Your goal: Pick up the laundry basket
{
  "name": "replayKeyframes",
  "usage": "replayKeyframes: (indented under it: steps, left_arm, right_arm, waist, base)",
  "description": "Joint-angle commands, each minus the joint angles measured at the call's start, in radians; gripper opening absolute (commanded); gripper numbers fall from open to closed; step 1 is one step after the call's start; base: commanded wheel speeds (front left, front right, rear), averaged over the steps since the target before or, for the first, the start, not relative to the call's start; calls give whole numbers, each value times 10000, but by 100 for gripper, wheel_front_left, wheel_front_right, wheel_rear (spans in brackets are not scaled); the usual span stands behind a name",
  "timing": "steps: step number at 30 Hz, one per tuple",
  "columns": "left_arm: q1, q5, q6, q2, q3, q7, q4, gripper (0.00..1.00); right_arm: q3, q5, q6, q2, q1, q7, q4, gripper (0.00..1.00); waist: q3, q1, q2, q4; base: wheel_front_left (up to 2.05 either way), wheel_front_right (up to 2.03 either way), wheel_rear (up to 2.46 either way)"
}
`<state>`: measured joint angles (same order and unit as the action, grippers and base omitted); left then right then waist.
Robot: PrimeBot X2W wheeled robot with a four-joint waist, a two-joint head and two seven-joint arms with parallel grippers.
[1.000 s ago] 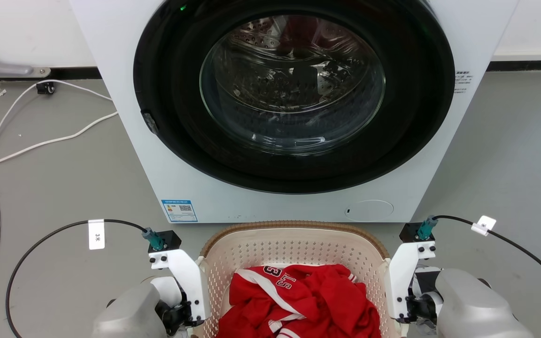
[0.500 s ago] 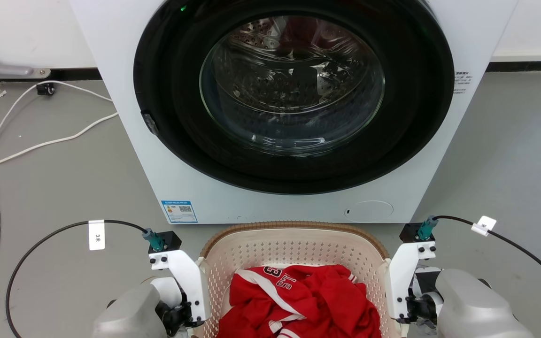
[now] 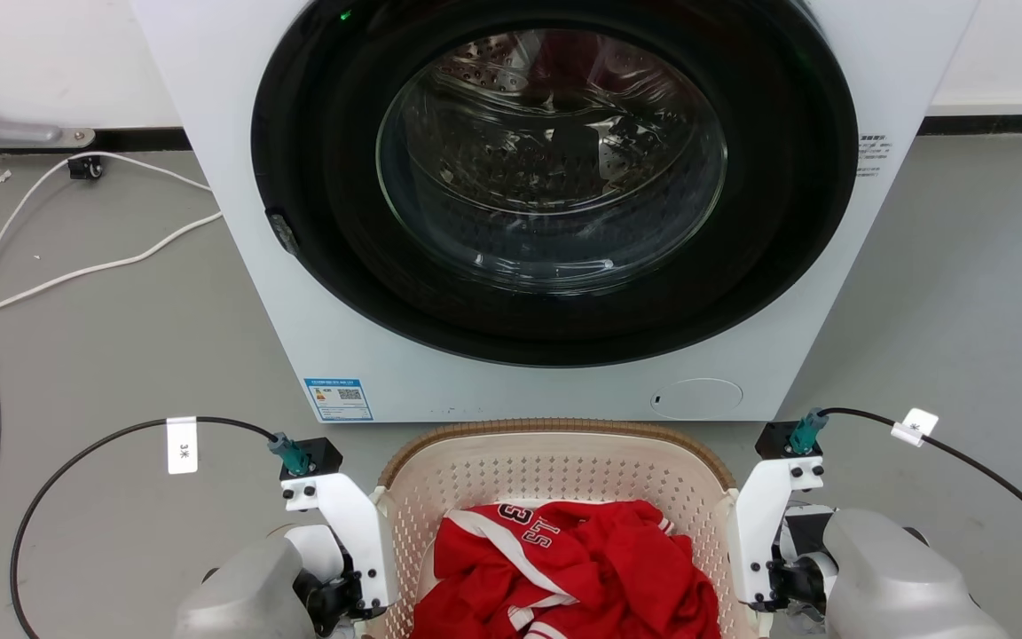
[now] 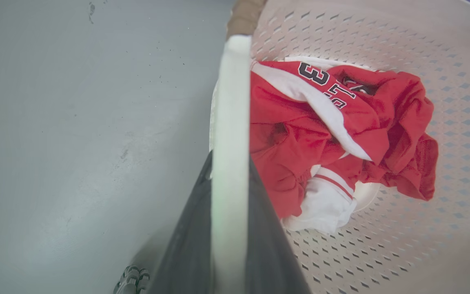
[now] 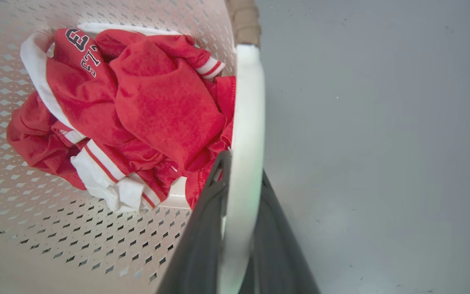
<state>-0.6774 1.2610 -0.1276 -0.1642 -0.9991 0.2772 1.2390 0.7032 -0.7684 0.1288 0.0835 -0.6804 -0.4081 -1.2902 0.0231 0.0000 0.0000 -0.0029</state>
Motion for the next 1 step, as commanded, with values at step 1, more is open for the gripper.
replayKeyframes:
  steps: [1]
  left_arm:
    - [-112, 23, -53, 41, -2, -95, -56, 0]
  right_arm:
    - [8, 11, 36, -37, 81, -20, 22, 0]
  waist:
    - [1, 0, 0, 0]
  base:
    - [0, 0, 0]
